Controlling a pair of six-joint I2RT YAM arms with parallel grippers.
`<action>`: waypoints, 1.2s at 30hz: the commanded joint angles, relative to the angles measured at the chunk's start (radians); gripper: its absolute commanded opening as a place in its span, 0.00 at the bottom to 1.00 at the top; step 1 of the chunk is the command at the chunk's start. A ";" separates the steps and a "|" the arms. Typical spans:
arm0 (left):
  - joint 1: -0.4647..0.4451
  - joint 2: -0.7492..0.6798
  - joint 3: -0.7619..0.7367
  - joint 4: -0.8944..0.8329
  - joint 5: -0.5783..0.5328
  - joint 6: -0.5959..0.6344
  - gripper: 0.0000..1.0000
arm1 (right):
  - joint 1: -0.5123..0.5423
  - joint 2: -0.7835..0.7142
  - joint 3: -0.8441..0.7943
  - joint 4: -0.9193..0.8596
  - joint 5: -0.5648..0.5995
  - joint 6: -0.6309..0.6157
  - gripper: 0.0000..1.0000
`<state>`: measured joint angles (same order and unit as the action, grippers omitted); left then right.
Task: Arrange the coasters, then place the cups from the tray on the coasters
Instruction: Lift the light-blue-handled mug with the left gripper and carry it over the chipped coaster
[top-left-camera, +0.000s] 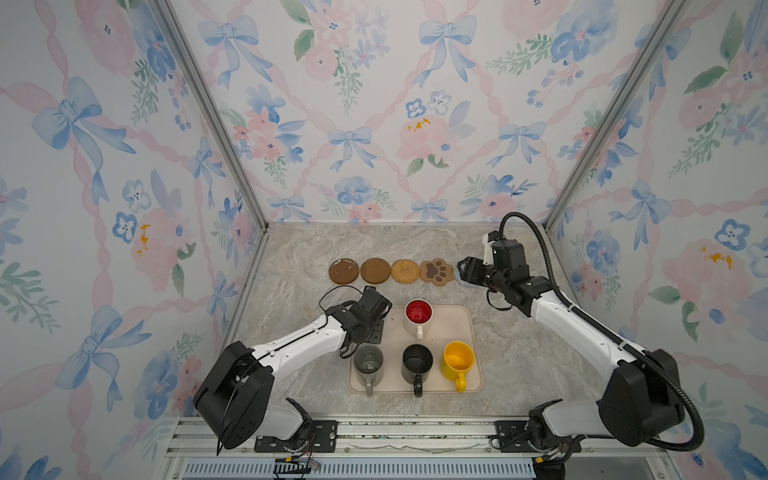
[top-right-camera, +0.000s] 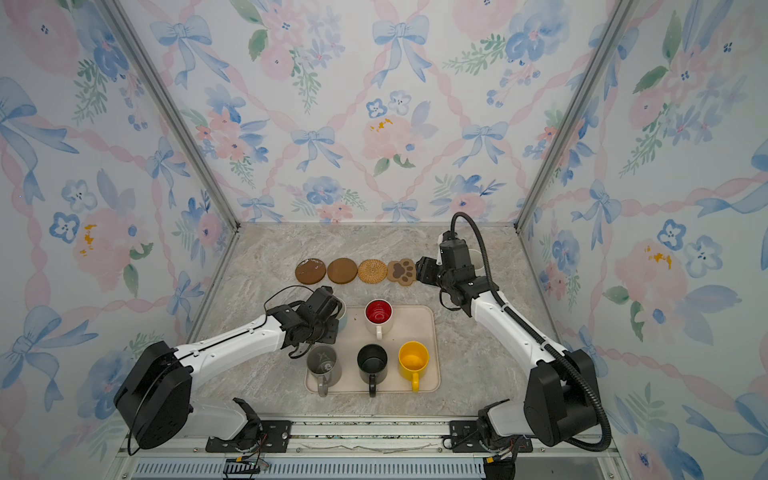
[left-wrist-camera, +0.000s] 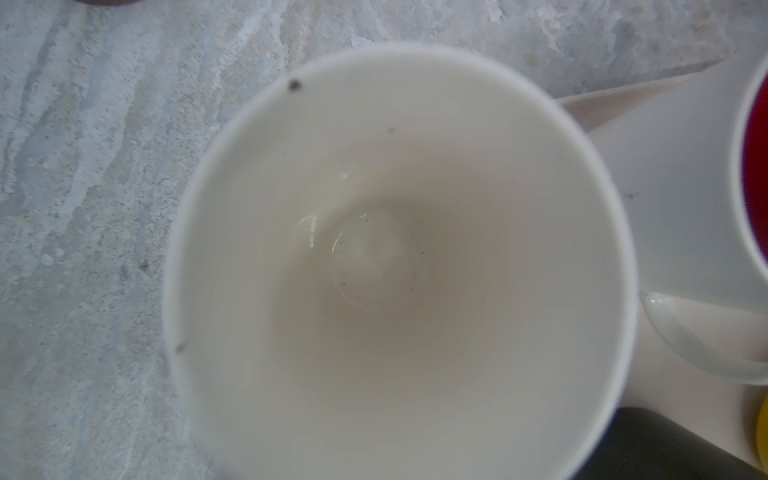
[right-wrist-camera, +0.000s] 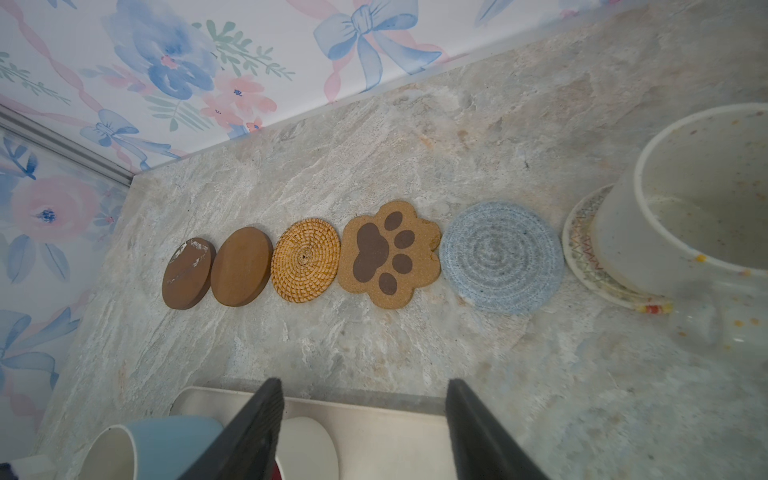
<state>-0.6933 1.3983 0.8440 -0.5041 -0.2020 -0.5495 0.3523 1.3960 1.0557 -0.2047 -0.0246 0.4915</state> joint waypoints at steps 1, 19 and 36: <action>-0.004 0.011 0.018 -0.015 -0.024 -0.009 0.42 | -0.015 0.013 -0.009 0.016 -0.018 0.011 0.65; -0.003 0.036 0.039 -0.014 -0.021 -0.004 0.00 | -0.033 0.013 -0.014 0.010 -0.035 0.012 0.65; 0.043 0.037 0.165 -0.014 -0.085 0.075 0.00 | -0.057 0.026 -0.020 0.016 -0.055 0.013 0.62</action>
<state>-0.6662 1.4284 0.9604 -0.5488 -0.2432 -0.5121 0.3077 1.4105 1.0527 -0.2043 -0.0650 0.4980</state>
